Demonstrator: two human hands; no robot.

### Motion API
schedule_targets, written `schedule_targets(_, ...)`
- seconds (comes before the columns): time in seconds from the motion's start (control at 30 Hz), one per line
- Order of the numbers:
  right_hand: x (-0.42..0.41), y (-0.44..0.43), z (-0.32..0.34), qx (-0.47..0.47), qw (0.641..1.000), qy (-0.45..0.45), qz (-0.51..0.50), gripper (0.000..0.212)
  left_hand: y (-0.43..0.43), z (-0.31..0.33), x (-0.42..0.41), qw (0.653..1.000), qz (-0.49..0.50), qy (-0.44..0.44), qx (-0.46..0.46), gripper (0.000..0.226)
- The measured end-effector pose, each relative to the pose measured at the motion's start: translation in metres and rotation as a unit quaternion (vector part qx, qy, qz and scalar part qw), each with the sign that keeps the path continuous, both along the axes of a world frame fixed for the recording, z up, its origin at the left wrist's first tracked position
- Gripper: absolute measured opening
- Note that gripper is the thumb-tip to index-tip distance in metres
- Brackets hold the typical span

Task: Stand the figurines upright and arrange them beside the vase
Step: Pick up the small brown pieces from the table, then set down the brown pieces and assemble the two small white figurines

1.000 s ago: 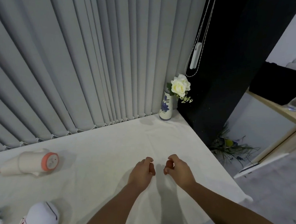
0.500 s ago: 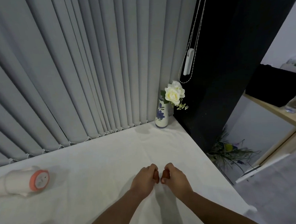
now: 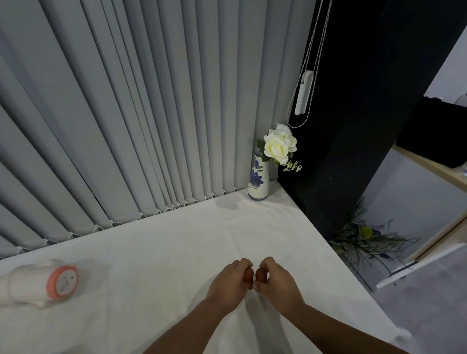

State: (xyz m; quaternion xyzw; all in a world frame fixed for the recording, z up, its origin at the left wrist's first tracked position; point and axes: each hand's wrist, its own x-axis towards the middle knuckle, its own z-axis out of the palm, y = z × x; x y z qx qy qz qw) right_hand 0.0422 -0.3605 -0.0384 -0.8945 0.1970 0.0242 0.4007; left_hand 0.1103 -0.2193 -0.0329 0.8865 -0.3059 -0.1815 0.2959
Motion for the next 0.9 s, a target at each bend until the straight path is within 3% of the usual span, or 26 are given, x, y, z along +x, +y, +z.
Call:
schedule_targets(0.17, -0.009, 0.002, 0.003, -0.017, 1.0, 0.015, -0.002, 0.024, 0.003, -0.002, -0.004, 1.0, 0.006, -0.013, 0.017, 0.044)
schedule_targets(0.27, -0.011, 0.003, 0.005, -0.042, 0.999, 0.025, -0.018, 0.038, 0.008, 0.0, -0.005, 0.999, 0.012, -0.035, 0.039, 0.05)
schedule_targets(0.43, -0.015, 0.015, 0.012, -0.194, 0.981, 0.001, 0.017, 0.053, 0.036, 0.003, -0.008, 0.995, 0.047, -0.075, 0.055, 0.054)
schedule_targets(0.53, -0.017, 0.034, 0.017, -0.229, 0.972, -0.005, 0.046, 0.056, 0.062, 0.004, -0.009, 0.988, 0.117, -0.083, 0.056, 0.058)
schedule_targets(0.9, -0.002, 0.192, 0.039, -0.19, 0.975, -0.049, 0.103, 0.054, 0.22, 0.008, -0.012, 0.958, 0.245, -0.144, 0.027, 0.047)
